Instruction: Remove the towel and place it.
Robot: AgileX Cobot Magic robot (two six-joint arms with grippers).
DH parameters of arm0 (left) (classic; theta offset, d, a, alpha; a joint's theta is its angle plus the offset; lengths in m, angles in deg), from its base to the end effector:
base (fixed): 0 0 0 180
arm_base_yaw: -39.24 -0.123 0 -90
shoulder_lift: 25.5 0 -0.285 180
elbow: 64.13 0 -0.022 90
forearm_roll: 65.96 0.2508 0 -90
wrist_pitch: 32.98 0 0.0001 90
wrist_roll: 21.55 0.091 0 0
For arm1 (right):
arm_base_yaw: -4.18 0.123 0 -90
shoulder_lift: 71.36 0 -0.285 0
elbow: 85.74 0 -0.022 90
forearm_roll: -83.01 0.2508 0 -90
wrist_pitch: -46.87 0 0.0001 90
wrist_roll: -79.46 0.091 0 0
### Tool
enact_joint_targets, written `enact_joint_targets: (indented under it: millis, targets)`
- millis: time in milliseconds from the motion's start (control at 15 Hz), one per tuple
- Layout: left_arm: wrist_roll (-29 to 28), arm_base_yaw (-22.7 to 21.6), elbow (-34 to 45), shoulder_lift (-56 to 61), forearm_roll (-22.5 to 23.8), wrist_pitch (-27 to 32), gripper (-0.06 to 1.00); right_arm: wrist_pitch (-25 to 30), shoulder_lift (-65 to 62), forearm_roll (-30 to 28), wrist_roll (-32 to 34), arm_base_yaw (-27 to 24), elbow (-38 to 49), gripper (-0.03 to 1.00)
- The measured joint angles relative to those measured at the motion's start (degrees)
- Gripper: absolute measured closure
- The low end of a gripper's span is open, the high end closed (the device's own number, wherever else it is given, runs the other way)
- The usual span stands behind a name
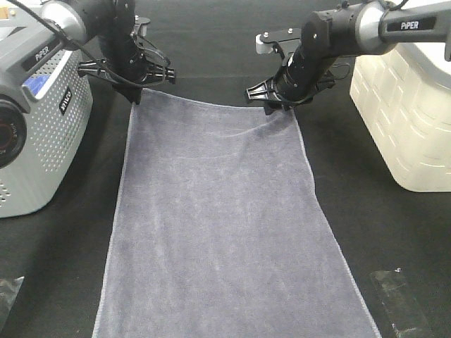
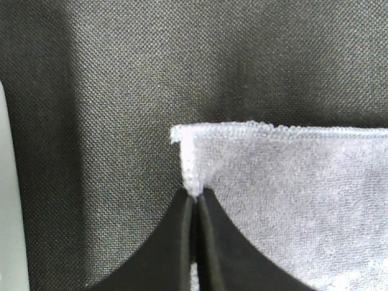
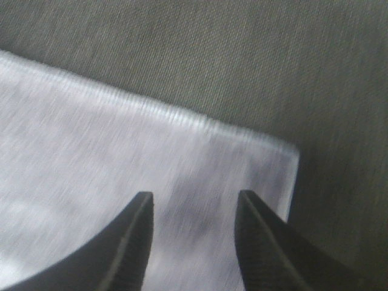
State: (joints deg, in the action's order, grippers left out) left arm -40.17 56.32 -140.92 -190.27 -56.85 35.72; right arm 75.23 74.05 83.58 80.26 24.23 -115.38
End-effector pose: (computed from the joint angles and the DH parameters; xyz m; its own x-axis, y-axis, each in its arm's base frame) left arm 0.5400 -0.1519 0.1462 -0.9069 0.0059 -0.4213 -0.0052 0.9997 0.0250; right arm 0.4914 0.1798 0.1218 -0.7689 -0.2564 -0.5857 -0.3281 0.9445 0.0171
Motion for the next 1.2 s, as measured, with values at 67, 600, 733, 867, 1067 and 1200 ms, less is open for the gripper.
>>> enact_joint_targets:
  millis: [67, 600, 733, 867, 1067, 1200]
  targets:
    - [0.0, 0.0, 0.0, 0.0, 0.0, 0.0, 0.94, -1.3, 0.8, -0.6, 0.3, 0.0, 0.0, 0.55]
    - [0.0, 0.0, 0.0, 0.0, 0.0, -0.1, 0.94, -0.4, 3.3, -1.1, 1.3, -0.1, -0.8, 0.54]
    - [0.0, 0.0, 0.0, 0.0, 0.0, -0.1, 0.94, 3.8, 3.1, -1.1, 1.4, -0.1, -4.4, 0.44]
    - [0.0, 0.0, 0.0, 0.0, 0.0, -0.1, 0.94, 5.4, 2.8, -1.4, 1.6, -0.1, -7.2, 0.42]
    - [0.0, 0.0, 0.0, 0.0, 0.0, -0.1, 0.94, 5.9, 2.8, -6.4, 6.2, -0.2, -7.8, 0.44]
    - [0.0, 0.0, 0.0, 0.0, 0.0, -0.1, 0.94, 5.3, 2.8, -7.2, 7.9, -1.0, -7.8, 0.46]
